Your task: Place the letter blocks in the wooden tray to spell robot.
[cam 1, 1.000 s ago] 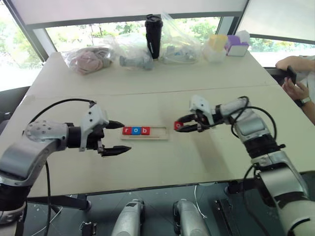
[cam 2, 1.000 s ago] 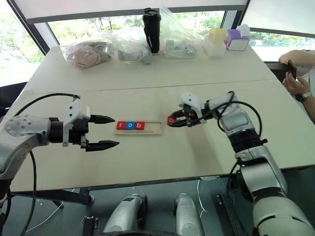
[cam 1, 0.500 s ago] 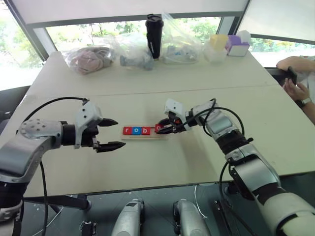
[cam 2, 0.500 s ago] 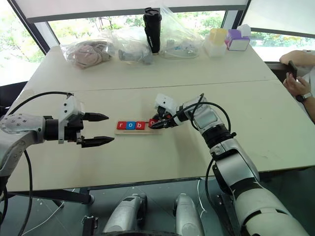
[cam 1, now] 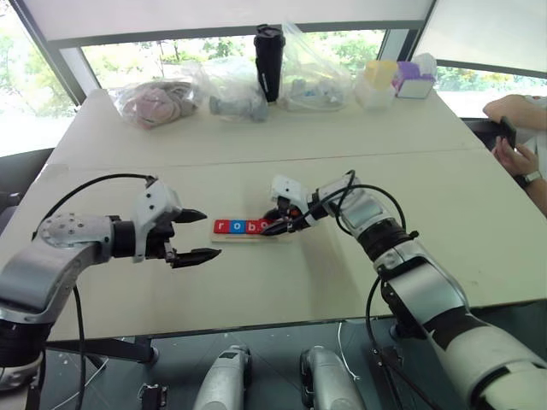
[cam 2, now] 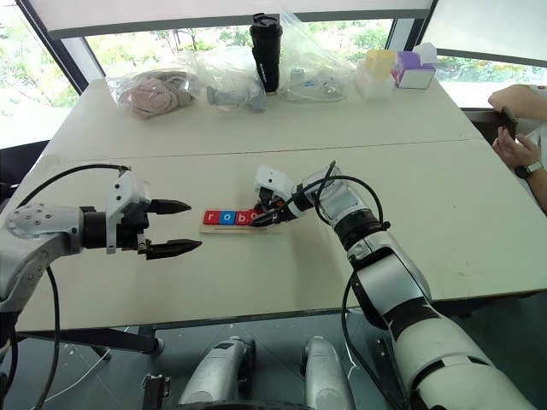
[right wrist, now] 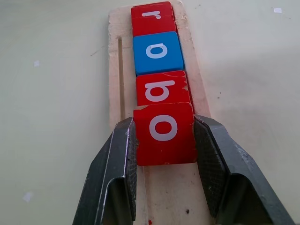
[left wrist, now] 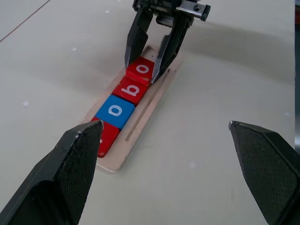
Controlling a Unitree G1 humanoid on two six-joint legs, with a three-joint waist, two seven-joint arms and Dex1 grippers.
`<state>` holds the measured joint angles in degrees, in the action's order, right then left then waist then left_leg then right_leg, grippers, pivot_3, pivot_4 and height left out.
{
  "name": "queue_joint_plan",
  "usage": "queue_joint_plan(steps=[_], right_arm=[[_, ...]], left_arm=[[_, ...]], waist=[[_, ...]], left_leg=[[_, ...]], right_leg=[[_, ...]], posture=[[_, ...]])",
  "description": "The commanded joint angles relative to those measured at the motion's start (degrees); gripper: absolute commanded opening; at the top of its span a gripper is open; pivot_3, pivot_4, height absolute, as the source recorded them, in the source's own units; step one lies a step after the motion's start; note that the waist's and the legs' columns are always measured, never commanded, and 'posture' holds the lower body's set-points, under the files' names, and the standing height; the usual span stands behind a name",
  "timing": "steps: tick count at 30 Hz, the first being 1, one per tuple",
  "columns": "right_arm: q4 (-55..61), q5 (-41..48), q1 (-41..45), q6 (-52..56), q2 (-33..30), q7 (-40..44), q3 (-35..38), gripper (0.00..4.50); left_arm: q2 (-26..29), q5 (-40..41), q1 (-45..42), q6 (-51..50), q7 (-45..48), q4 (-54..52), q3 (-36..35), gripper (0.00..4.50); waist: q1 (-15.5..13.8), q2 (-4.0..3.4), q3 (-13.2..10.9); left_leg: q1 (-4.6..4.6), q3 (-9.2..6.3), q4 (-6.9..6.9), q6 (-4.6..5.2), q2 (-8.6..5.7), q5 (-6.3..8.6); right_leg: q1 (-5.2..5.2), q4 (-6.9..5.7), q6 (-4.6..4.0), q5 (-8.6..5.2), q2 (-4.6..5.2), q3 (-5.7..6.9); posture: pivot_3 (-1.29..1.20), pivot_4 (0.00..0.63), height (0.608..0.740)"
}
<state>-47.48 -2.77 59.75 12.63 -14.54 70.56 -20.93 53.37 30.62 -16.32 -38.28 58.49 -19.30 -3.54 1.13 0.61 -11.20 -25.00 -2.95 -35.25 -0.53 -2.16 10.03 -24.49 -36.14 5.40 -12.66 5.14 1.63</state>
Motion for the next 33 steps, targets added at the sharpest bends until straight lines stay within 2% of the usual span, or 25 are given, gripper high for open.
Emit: queue_joint_plan(steps=[1,17,30,33], right_arm=[[-0.5,-0.5,1.7,-1.3,0.4,-0.3,0.8,1.16],[1.4,-0.1,1.1,-1.2,-1.2,2.3,1.3,1.16],[-0.2,-1.3,0.9,-1.7,-0.4,0.4,0.9,1.16],[-0.2,-1.5,0.8,-1.8,-0.4,0.4,0.9,2.6]], left_arm=[[0.0,0.3,-0.3,0.8,-0.3,-1.4,-1.6,4.5],[-0.8,-0.5,-0.9,2.0,-0.1,-0.4,-0.5,4.5],[-1.0,-0.8,-0.8,2.0,-0.3,-0.6,-0.3,4.5],[-1.0,-0.7,-0.8,1.9,-0.3,-0.8,-0.4,4.5]], waist=[[0.0,0.0,0.0],[0.0,0.0,0.0],[0.0,0.0,0.0],[0.0,0.0,0.0]], left_leg=[[0.0,0.0,0.0,0.0,0.0,0.0],[0.0,0.0,0.01,-0.02,0.0,-0.01],[0.0,0.0,0.01,-0.02,0.0,-0.01],[0.0,0.0,0.01,-0.03,0.0,-0.01]], right_leg=[[0.0,0.0,0.0,0.0,0.0,0.0],[0.0,0.0,-0.02,0.01,-0.01,0.0],[-0.01,0.0,-0.02,0.01,-0.01,0.0],[-0.01,0.0,-0.02,0.01,-0.01,0.0]], posture=[[0.0,0.15,0.74],[0.0,0.15,0.74],[0.0,0.15,0.74],[0.0,0.15,0.74]])
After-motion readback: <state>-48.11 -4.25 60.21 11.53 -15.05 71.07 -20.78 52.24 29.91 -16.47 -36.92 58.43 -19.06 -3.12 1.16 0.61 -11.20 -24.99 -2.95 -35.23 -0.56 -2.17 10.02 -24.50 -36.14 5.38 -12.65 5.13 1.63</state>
